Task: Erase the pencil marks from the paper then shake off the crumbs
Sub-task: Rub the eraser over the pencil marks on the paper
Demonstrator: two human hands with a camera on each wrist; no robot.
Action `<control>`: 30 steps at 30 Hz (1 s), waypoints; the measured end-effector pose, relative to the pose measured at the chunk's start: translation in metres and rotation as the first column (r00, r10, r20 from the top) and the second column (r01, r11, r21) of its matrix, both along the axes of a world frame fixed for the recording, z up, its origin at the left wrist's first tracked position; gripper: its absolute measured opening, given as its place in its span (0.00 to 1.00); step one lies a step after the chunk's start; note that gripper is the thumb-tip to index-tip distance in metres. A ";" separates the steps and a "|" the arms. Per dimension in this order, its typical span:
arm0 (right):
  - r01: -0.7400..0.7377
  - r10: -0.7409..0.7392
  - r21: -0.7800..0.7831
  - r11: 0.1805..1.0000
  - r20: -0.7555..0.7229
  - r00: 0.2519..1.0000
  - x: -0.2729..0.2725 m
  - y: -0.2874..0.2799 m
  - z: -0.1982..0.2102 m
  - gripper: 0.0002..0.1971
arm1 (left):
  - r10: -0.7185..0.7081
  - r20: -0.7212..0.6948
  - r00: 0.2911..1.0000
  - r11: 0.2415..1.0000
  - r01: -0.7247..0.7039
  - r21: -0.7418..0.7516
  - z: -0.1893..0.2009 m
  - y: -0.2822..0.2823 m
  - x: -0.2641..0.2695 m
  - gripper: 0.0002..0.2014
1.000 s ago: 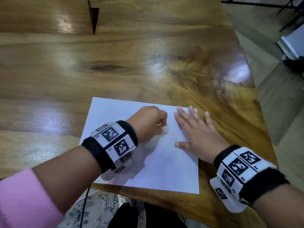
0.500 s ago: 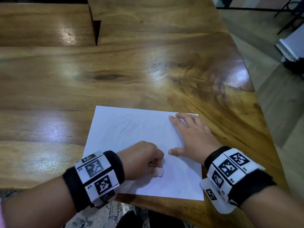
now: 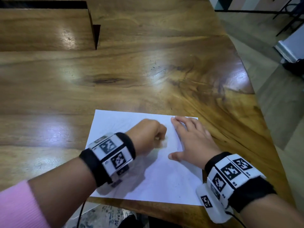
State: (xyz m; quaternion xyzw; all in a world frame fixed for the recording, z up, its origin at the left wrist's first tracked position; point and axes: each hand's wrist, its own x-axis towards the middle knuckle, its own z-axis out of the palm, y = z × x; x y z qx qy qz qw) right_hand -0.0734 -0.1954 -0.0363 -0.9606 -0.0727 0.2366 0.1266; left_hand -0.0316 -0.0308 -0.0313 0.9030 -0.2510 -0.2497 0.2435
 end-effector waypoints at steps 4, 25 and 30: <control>0.011 -0.011 0.003 1.000 -0.014 1.000 -0.001 0.001 0.001 0.54 | 0.067 0.023 0.997 0.998 -0.067 -0.015 0.003 -0.009 0.022 0.03; 0.006 -0.006 -0.003 1.000 -0.033 0.999 0.000 0.000 0.001 0.54 | -0.089 -0.008 0.996 0.994 0.090 0.064 -0.002 0.022 -0.010 0.15; 0.000 0.000 -0.016 1.000 -0.023 1.000 -0.002 0.000 -0.001 0.55 | 0.129 0.166 0.978 0.991 -0.131 0.002 0.006 -0.015 0.030 0.06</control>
